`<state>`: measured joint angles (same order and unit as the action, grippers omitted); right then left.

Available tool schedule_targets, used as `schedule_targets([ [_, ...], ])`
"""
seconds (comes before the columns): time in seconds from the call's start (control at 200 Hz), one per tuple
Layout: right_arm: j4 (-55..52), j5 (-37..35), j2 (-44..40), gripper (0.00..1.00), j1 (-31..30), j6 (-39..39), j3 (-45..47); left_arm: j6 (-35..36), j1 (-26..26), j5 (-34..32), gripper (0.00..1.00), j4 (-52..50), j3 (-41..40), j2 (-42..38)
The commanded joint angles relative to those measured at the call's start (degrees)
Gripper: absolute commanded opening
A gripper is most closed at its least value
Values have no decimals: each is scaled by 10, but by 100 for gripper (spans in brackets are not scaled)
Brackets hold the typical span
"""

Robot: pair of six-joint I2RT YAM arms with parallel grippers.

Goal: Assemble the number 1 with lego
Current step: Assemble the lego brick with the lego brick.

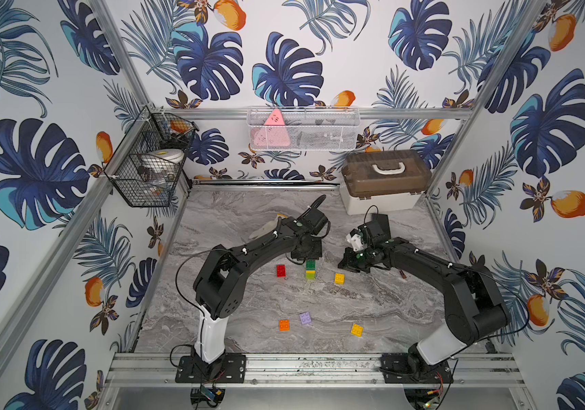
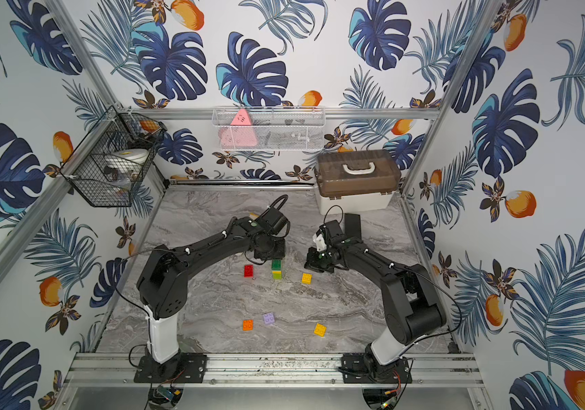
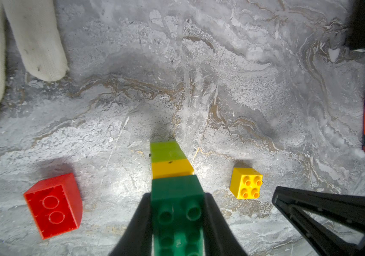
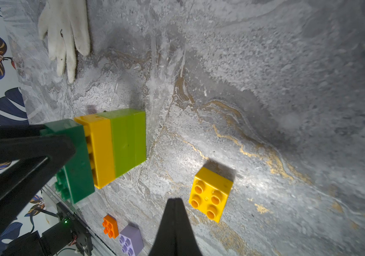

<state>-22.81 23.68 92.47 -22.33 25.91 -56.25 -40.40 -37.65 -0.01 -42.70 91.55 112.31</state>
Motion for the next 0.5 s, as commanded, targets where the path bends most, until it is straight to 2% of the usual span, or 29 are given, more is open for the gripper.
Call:
schedule_targets([
  [0.0, -7, 1, -6, 11, 1, -7, 0, 1, -1, 0, 39, -5, 3, -3],
  [0.105, -12, -6, -11, 19, 1, -8, 1, -1, -1, 2, 50, 7, 1, -15],
  [0.22, -20, -16, -19, 29, 1, -11, 0, 3, -1, 13, 58, 14, 12, -27],
  [0.375, -35, -34, -30, 42, 0, -19, -6, -1, 0, 28, 63, 15, 18, -57],
  [0.495, -61, -54, -40, 46, -13, -31, -23, -4, 10, 18, 62, 16, -35, -111],
])
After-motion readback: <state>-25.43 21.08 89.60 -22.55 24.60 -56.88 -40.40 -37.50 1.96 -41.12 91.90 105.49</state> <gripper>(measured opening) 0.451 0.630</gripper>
